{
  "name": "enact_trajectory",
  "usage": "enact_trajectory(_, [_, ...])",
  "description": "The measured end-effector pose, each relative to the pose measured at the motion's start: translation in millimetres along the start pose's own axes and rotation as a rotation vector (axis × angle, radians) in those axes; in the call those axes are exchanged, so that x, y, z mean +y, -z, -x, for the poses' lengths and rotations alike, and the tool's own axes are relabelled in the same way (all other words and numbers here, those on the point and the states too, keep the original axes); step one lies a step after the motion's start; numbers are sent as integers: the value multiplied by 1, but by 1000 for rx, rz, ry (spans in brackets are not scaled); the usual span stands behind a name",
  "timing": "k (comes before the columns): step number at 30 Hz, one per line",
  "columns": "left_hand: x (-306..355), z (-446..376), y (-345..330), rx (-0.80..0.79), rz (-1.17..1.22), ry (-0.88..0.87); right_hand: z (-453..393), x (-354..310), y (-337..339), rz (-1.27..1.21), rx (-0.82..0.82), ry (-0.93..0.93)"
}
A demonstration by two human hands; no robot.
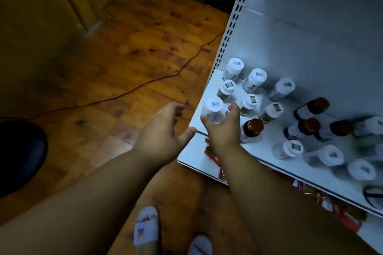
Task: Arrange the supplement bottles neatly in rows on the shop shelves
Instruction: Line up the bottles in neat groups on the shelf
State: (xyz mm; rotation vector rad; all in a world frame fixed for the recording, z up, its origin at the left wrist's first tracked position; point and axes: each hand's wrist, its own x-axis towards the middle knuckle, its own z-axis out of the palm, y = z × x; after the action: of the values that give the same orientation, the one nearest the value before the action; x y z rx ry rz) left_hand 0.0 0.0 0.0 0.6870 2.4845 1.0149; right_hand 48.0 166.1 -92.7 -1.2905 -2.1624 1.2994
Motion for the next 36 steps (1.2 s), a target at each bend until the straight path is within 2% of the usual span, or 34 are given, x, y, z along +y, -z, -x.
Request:
enact_trajectory(3, [-26,-7,-23,-9,23,0,-13,4,-14,-66,13,89])
enact_trajectory(8, [-46,-12,-51,1,201,15,-17,9,-8,-122,-29,113])
enact_trajectory(11, [-34,-2,-49,-6,271,22,4,-8,14,-252,-51,67])
enact_trajectory(15, [14,41,-14,-71,361,9,58,-58,71,-433,-128,-21])
enact_trajectory(21, [125,139,74,-155,465,-14,174,-161,183,-649,-301,-141])
enact_trajectory(27, [202,203,160,-287,324,-204,263,-251,282,-629,-216,-27])
enact_trajectory(32, [241,231,199,-386,202,-379,307,-291,331,-847,-114,30])
enact_trajectory(36, [274,255,203,-427,252,-480,333,-302,373,-969,-74,36])
